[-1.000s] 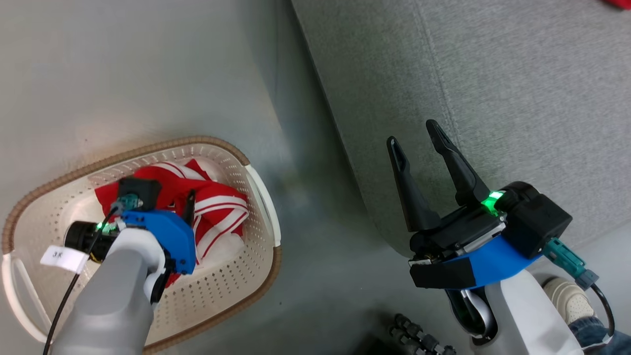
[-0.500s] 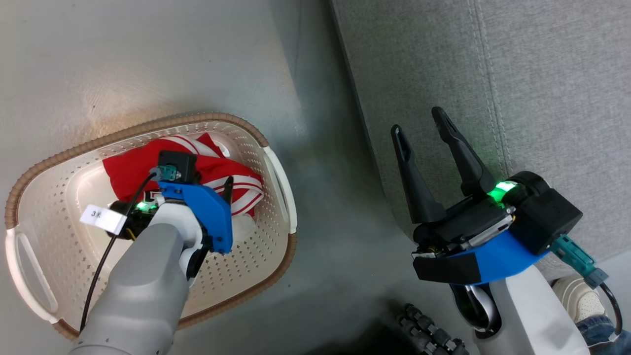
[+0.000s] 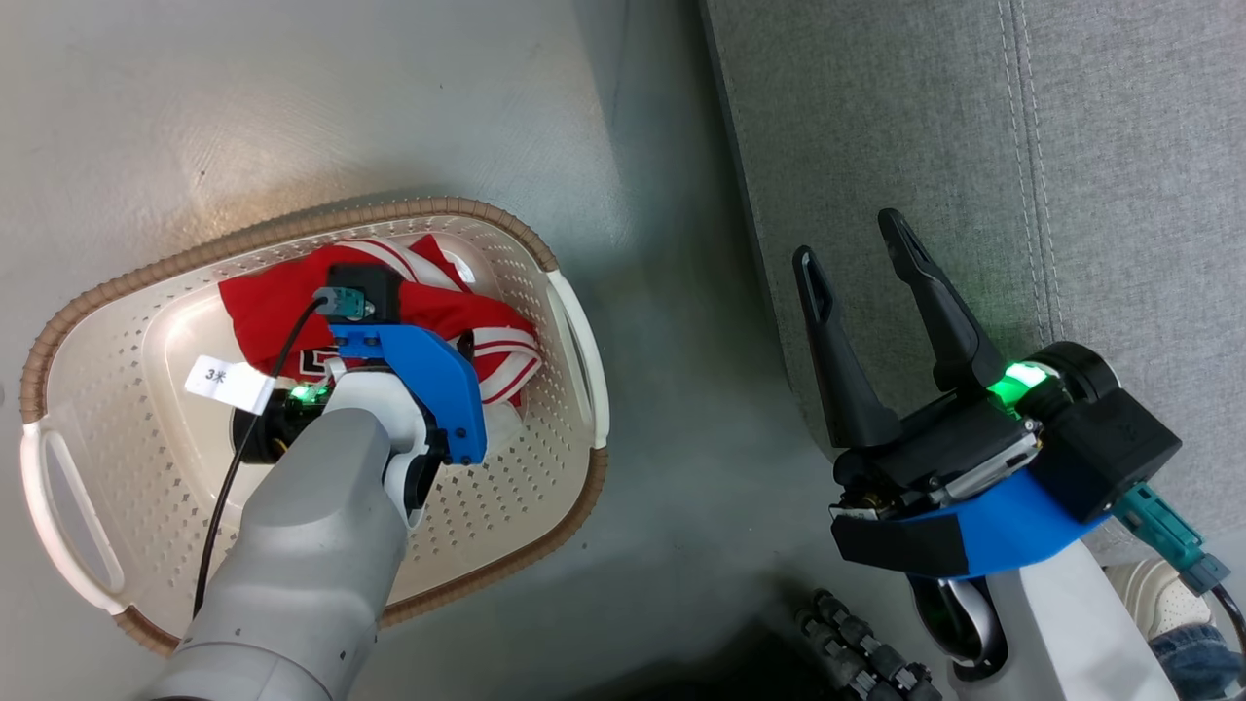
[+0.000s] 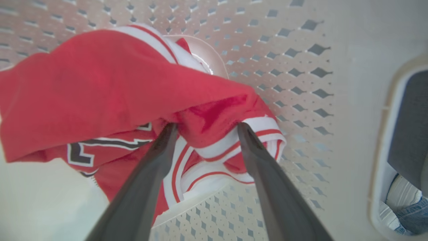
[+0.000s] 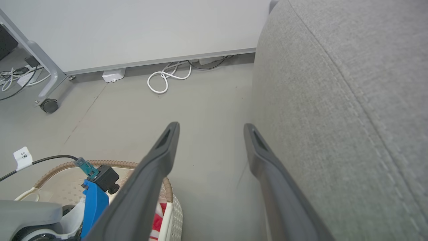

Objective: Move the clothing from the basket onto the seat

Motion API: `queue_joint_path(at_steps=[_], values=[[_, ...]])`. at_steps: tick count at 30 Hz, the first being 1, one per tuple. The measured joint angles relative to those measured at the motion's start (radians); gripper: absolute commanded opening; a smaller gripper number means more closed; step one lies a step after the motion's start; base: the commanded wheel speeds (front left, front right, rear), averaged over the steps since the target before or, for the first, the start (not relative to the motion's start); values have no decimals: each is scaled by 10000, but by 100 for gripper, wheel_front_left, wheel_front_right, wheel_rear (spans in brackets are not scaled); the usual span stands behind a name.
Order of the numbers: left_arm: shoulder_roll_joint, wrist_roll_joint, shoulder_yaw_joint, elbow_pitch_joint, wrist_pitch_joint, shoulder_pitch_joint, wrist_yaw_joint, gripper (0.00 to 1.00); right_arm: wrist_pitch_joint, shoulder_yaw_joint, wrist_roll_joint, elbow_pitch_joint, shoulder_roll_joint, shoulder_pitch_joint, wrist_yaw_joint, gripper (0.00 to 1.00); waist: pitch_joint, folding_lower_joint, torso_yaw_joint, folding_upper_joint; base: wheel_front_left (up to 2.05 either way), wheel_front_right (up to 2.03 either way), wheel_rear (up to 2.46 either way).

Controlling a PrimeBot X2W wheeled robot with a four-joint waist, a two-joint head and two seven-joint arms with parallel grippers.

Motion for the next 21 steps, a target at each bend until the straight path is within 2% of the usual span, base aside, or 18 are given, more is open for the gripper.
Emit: queue_joint_path(at_steps=[4, 5, 6, 7, 8, 17, 21], values=[[-2, -293, -144, -50, 265, 16, 88, 100, 67, -15, 4, -88, 0, 113, 0, 100, -14, 0, -13, 0, 0, 0, 0], [-10, -353, -272, -180, 330, 38, 88, 96, 79, -42, 8, -119, 2, 160, 0, 100, -22, 0, -27, 0, 0, 0, 0], [-27, -372, -408, -322, 334, 55, 88, 45, 100, -73, 17, -146, 0, 223, 0, 100, -27, 0, -35, 0, 0, 0, 0], [-36, -408, -545, -474, 332, 67, 104, 5, 115, -113, 27, -165, 0, 267, 0, 100, -28, 0, -37, 0, 0, 0, 0], [-38, -477, -663, -585, 366, 81, 115, 0, 123, -150, 35, -192, 0, 300, 0, 100, -30, 0, -38, 0, 0, 0, 0], [-33, -828, -1338, -1216, 600, 274, 566, 0, 167, -188, 50, -322, 0, 405, 0, 100, -117, 0, 42, 0, 0, 0, 0], [44, -918, -1325, -857, 451, 205, 359, 0, 184, -69, 71, -330, 0, 302, 0, 100, -88, 0, 11, 0, 0, 0, 0]])
